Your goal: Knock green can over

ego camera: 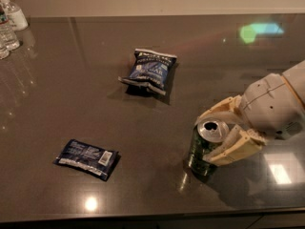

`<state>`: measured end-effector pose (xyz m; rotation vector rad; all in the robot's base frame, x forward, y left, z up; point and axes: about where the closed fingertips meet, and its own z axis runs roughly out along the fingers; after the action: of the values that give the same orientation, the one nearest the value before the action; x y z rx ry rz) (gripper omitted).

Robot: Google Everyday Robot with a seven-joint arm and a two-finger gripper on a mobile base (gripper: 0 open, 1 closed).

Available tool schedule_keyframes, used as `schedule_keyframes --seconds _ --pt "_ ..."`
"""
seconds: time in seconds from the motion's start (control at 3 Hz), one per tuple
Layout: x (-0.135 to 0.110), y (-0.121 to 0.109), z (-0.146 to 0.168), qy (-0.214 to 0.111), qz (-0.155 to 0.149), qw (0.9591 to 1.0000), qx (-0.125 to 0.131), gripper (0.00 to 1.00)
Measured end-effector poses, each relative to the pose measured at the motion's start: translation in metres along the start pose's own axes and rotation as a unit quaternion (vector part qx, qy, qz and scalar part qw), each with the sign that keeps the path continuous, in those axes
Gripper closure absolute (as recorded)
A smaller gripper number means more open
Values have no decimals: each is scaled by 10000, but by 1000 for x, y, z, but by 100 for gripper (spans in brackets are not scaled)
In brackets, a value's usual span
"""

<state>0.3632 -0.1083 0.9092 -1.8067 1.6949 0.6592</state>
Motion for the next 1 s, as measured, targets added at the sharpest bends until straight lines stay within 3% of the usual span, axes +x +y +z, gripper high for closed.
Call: schedule_keyframes --seconds 0.67,1.0 --pt "-14 -4 -30 364 183 9983 411 100" --pt "-22 -15 -46 1187 196 9919 417 100"
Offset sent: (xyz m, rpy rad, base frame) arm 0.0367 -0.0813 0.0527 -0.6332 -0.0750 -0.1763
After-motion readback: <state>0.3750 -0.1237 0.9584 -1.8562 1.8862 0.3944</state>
